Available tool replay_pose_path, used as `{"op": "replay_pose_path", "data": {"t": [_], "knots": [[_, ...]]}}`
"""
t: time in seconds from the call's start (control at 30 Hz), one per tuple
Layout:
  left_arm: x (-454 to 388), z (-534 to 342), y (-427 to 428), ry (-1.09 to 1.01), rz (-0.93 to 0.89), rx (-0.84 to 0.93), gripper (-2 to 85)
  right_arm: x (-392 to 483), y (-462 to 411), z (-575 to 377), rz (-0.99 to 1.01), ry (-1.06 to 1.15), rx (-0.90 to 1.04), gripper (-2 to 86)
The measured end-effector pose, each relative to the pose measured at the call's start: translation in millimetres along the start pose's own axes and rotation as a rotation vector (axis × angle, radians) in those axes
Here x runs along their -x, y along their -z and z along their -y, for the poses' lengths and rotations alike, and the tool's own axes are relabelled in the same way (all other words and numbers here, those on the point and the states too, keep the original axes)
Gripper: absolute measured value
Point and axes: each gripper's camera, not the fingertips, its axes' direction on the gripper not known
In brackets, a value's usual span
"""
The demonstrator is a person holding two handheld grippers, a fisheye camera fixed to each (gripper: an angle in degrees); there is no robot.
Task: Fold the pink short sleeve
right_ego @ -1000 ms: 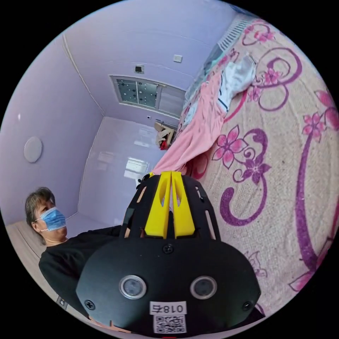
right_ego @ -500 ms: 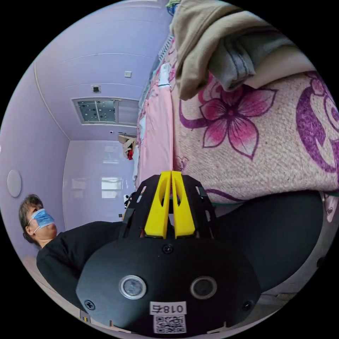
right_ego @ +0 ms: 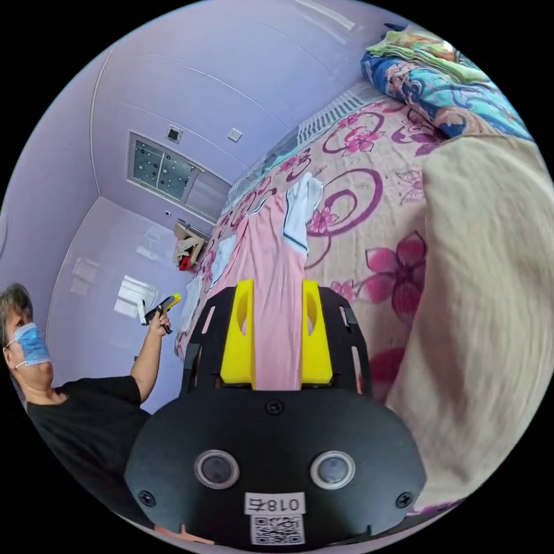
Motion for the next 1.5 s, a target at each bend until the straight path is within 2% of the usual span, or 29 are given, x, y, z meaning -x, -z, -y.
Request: {"op": "replay_pose_path", "data": {"t": [0.2, 0.33, 0.4, 0.47, 0.53, 0.57, 0.6, 0.67, 0.73, 0.8, 0.9, 0.93, 0.97, 1.03, 1.1, 1.17, 1.23, 1.3, 1.37, 1.43, 1.5], "knots": [[-59, 124, -87, 0.033, 0.233, 0.065, 15.6, -22, -119, 138, -0.128, -0.072, 0.0, 14.6], [-93, 161, -129, 0.061, 0.254, 0.162, 18.5, -37, -178, 180, -0.079, -0.132, 0.033, 15.0], [-115, 169, -145, 0.028, 0.257, 0.218, 18.1, -35, -205, 188, -0.17, -0.156, 0.062, 11.9], [-144, 172, -151, -0.03, 0.333, 0.244, 15.8, -23, -215, 186, -0.255, -0.108, 0.071, 9.2], [-187, 176, -143, -0.193, 0.334, 0.243, 3.8, -3, -226, 180, -0.371, 0.008, 0.106, 4.5], [-198, 175, -138, -0.221, 0.389, 0.23, 2.7, 11, -232, 175, -0.491, 0.1, 0.129, 2.3], [-218, 174, -130, -0.289, 0.526, 0.198, 1.2, 21, -233, 171, -0.53, 0.17, 0.139, 1.6], [-231, 173, -111, -0.326, 0.602, 0.139, 0.5, 24, -224, 172, -0.519, 0.183, 0.132, 0.9], [-215, 174, -68, -0.171, 0.665, 0.021, 0.8, 21, -203, 174, -0.514, 0.142, 0.053, 0.6], [-190, 171, -45, -0.043, 0.639, 0.004, 2.5, 7, -164, 172, -0.559, 0.036, -0.097, 0.7], [-154, 165, -37, 0.102, 0.645, 0.145, 7.9, -29, -137, 169, -0.614, -0.075, -0.126, 1.9], [-142, 163, -38, 0.16, 0.636, 0.234, 10.4, -38, -134, 168, -0.602, -0.102, -0.111, 2.3], [-139, 162, -33, 0.182, 0.624, 0.243, 10.6, -58, -133, 166, -0.55, -0.159, -0.052, 4.0], [-145, 157, 5, 0.236, 0.577, 0.13, 11.3, -72, -121, 158, -0.518, -0.198, -0.06, 5.5], [-161, 157, 37, 0.226, 0.618, 0.031, 11.8, -63, -90, 139, -0.525, -0.138, -0.177, 8.8], [-182, 157, 73, 0.208, 0.631, -0.098, 12.3, -55, -69, 123, -0.436, -0.068, -0.182, 10.4], [-224, 162, 110, 0.121, 0.536, -0.223, 13.6, -47, -49, 95, -0.304, 0.003, -0.157, 10.7], [-273, 169, 122, -0.014, 0.413, -0.256, 14.4, -43, -24, 39, -0.165, 0.081, -0.105, 10.6], [-345, 175, 118, -0.21, 0.29, -0.231, 15.7, -47, -9, -9, -0.114, 0.103, -0.033, 10.7], [-467, 167, 97, -0.503, 0.134, -0.171, 16.8, -56, 4, -60, -0.074, 0.099, 0.02, 10.9], [-568, 147, 75, -0.719, 0.052, -0.126, 17.6, -77, 12, -120, -0.017, 0.038, 0.109, 11.8]]}}
